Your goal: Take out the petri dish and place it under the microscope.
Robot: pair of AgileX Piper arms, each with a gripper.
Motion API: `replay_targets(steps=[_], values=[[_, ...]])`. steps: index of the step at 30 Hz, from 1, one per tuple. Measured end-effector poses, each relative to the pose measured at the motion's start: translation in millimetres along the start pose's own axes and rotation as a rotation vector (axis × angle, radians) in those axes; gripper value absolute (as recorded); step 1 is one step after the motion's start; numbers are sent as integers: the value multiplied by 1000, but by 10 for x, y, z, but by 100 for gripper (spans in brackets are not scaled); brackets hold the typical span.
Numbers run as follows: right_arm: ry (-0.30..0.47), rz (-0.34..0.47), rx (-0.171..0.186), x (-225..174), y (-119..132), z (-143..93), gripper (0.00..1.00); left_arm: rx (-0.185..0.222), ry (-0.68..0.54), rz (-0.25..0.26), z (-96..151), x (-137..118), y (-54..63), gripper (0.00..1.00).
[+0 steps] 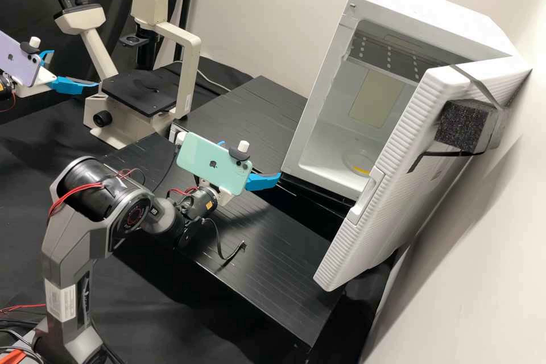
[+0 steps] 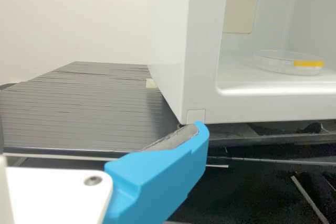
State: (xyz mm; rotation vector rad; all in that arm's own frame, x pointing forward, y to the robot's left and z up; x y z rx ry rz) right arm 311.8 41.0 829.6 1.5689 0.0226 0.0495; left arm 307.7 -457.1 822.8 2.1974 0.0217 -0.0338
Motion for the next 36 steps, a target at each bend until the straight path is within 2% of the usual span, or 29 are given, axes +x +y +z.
replay_targets(steps=[10,15,20,24,29,36], values=[[3,6,-6,-33,3,33,100,0,0,0,0,0,0,100],[6,50,-24,-290,87,210,100,0,0,0,0,0,0,100],[-5,126,1,-511,276,412,100,0,0,0,0,0,0,100],[-50,173,9,-589,458,591,100,0,0,0,0,0,0,100],[-70,228,-3,-476,677,754,100,0,0,0,0,0,0,100],[-23,254,-21,-48,1002,880,100,0,0,0,0,0,0,100]])
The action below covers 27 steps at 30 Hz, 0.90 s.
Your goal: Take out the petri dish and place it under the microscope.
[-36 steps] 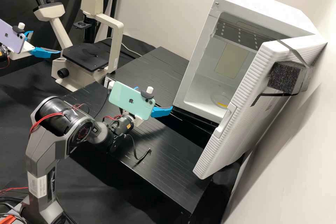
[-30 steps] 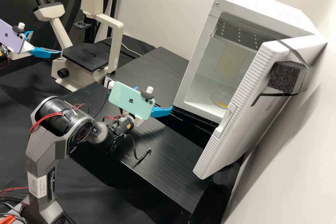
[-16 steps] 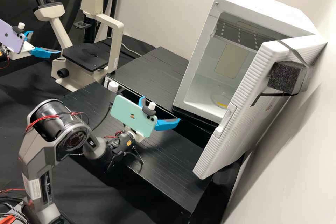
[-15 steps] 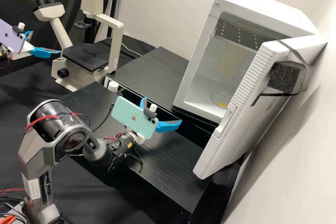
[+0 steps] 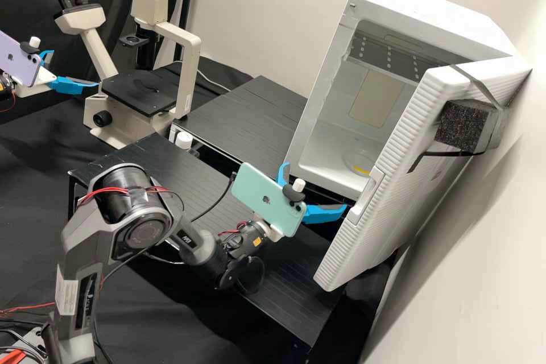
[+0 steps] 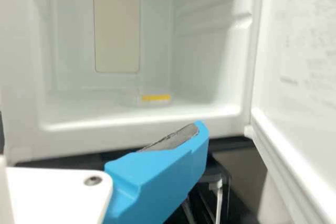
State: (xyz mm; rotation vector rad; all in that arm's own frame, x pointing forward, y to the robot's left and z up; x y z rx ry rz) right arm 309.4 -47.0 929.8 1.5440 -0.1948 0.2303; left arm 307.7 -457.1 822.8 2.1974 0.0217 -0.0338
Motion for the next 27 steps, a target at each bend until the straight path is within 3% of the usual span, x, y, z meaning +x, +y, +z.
replay_targets(steps=[8,19,23,27], values=[[1,-31,-13,482,187,81,100,0,0,0,0,0,0,100],[-20,-89,1,1115,353,179,100,0,0,0,0,0,0,100],[-48,-124,-7,1287,364,238,100,0,0,0,0,0,0,100],[-72,-147,-39,1410,374,269,100,0,0,0,0,0,0,100]])
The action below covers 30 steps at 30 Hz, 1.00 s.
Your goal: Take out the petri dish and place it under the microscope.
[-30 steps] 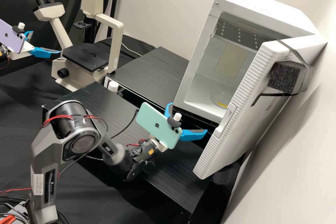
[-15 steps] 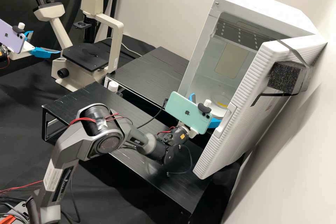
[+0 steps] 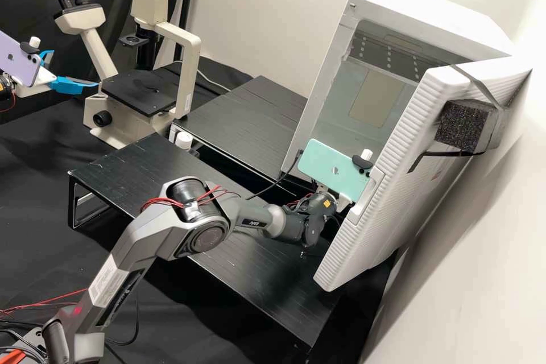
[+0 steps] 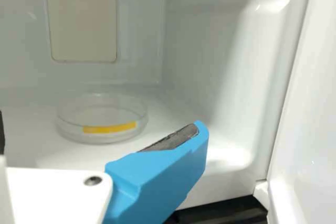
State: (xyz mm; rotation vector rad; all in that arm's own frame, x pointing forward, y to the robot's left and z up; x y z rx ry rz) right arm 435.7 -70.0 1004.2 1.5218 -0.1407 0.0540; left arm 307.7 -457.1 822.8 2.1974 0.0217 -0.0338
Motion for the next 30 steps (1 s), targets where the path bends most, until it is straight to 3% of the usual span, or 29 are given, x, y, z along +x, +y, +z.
replay_targets(steps=[3,5,9,14,20,30], values=[[-8,-10,-25,85,24,-12,100,0,0,0,0,0,0,100],[1,-24,-64,154,22,-28,100,0,0,0,0,0,0,100],[-8,-39,-96,203,13,-37,100,0,0,0,0,0,0,100],[-9,-42,-102,242,-2,-96,100,0,0,0,0,0,0,100],[-5,-54,-99,288,-72,-113,100,0,0,0,0,0,0,100],[-20,-38,-23,343,-134,-48,100,0,0,0,0,0,0,100]])
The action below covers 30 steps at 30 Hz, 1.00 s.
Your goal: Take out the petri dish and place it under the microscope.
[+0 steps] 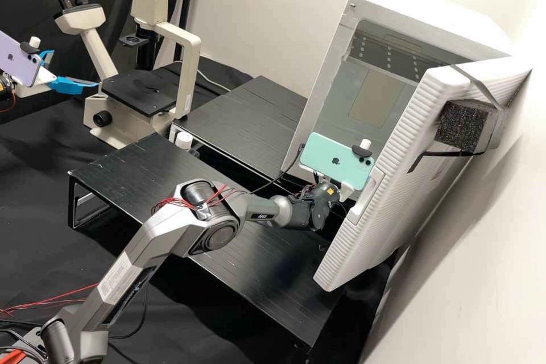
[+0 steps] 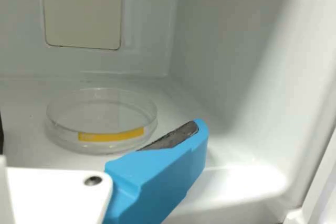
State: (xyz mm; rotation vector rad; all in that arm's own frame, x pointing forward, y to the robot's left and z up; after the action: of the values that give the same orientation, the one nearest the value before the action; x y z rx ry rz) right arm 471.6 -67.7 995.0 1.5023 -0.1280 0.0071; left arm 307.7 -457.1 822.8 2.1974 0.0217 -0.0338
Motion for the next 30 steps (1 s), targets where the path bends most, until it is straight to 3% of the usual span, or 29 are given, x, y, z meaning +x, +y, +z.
replay_targets(steps=[9,30], values=[[-19,15,39,17,1,37,100,0,0,0,0,0,0,100],[-15,-9,39,127,-124,-50,100,0,0,0,0,0,0,100]])
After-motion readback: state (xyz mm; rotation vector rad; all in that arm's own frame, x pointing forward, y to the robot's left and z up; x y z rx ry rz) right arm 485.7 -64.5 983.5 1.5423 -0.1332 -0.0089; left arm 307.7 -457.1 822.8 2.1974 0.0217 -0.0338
